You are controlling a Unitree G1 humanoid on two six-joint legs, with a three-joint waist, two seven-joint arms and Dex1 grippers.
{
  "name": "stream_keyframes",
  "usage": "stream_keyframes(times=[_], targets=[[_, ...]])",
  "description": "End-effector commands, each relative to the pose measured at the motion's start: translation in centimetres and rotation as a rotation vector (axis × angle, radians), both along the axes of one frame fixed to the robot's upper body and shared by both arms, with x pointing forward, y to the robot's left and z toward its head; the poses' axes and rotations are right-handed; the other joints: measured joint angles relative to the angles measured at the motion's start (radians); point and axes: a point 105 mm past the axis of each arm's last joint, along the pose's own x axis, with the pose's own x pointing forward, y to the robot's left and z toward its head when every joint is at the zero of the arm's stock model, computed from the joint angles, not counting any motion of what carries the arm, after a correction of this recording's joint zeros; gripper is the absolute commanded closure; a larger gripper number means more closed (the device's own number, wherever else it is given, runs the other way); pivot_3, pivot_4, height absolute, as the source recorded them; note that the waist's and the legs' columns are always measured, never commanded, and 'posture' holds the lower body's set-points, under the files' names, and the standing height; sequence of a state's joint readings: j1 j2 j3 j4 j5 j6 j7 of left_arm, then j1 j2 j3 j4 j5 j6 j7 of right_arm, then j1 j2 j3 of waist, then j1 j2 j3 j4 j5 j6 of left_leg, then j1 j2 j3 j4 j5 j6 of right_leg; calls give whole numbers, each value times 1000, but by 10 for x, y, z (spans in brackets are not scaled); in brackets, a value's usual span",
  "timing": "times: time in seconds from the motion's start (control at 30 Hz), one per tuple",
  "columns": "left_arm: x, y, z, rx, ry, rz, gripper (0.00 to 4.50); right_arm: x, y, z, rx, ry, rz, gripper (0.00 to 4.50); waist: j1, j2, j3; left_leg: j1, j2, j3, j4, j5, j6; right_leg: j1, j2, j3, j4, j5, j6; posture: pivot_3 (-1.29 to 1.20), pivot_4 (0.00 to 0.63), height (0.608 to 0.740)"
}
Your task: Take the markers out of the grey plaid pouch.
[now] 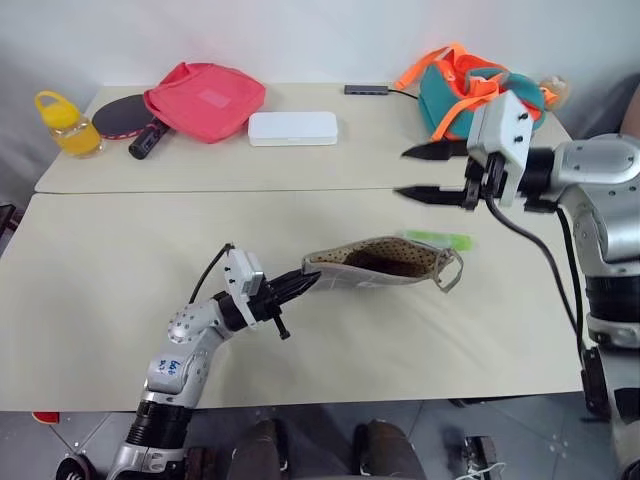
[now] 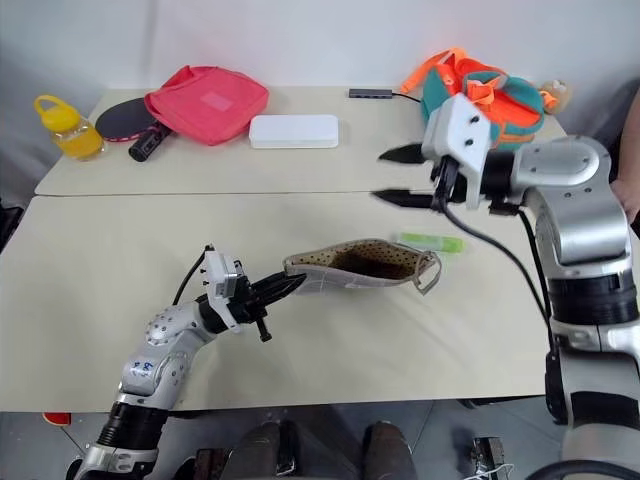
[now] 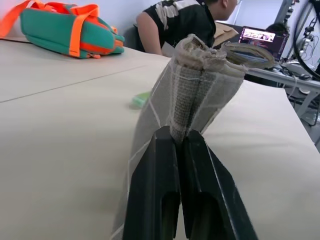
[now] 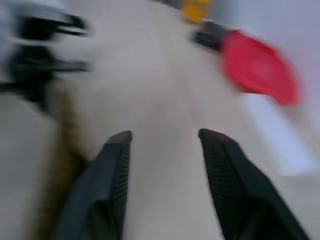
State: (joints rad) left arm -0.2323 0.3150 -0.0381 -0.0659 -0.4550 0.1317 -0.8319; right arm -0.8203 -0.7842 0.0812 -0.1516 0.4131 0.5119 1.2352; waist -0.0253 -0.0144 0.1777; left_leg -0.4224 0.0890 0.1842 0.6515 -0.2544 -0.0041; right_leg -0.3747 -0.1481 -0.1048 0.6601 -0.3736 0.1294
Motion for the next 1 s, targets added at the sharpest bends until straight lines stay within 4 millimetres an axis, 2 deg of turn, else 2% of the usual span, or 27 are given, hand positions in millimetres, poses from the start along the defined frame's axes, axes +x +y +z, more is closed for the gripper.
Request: stream_keyframes(times=[0.03,0.1,0.13,0.27,0.33,0.43,0.5,0.6,0.7,0.77,0.83,0.9,1.0], targets=[[0,0,5,-9,-18,-2,4500,-10,1,-25,-198,-2,-1,3575,0,0,0,0,0,0,0,0,0,0,0,0,0,0,0,0,150,740],[0,2,3,-7,-13,-1,4500,-1,4,-34,-231,-39,-28,4260,-1,0,0,0,0,0,1,0,0,0,0,0,0,0,0,0,150,740],[0,2,2,-2,-12,-2,4500,3,5,-41,-259,-51,-39,4459,-4,0,0,0,-1,0,1,0,0,0,0,0,0,0,0,0,150,740],[1,1,4,-20,0,-4,4500,17,1,-67,-410,-124,-67,4459,-5,0,0,1,0,1,1,0,-1,-1,1,0,1,0,0,0,150,740],[0,-1,5,-35,12,-12,4500,21,6,-72,-416,-159,-63,4459,-5,0,0,0,0,1,1,0,-1,-1,1,0,1,0,0,0,150,740],[-5,-11,9,-66,32,-60,4500,20,12,-70,-386,-147,-45,4459,-4,0,0,0,0,2,1,0,-1,-1,1,0,1,0,0,0,150,740],[-9,-19,17,-89,38,-104,4500,17,8,-66,-378,-109,-39,4459,-2,0,0,0,0,1,1,0,-1,-1,1,0,1,0,0,0,150,740],[-14,-26,25,-139,100,-181,4500,9,-7,-61,-396,-47,-17,4459,2,-1,0,0,0,1,1,0,0,0,1,0,0,0,0,0,150,740],[-17,-30,34,-204,169,-243,4500,4,-16,-42,-388,-18,-21,4459,1,-1,0,0,0,0,1,0,0,0,0,0,0,0,0,0,150,740],[-15,-31,37,-261,235,-265,4500,-1,-21,-36,-417,0,-15,4459,-1,-1,0,0,0,0,1,0,0,0,0,0,0,0,0,0,150,740],[-14,-32,28,-249,274,-264,4500,-6,-14,-36,-409,21,10,4459,-7,-1,0,0,1,0,1,0,0,0,1,0,0,0,0,0,150,740],[-7,-33,7,-196,318,-220,4500,-8,-12,-49,-446,47,18,4459,-9,-1,0,1,1,0,0,0,-1,0,2,0,0,0,0,0,150,740],[3,-30,-19,-57,260,-140,4500,9,-16,-71,-500,32,-47,4459,-5,-1,0,1,1,1,1,1,-1,0,2,0,0,0,0,0,150,740]])
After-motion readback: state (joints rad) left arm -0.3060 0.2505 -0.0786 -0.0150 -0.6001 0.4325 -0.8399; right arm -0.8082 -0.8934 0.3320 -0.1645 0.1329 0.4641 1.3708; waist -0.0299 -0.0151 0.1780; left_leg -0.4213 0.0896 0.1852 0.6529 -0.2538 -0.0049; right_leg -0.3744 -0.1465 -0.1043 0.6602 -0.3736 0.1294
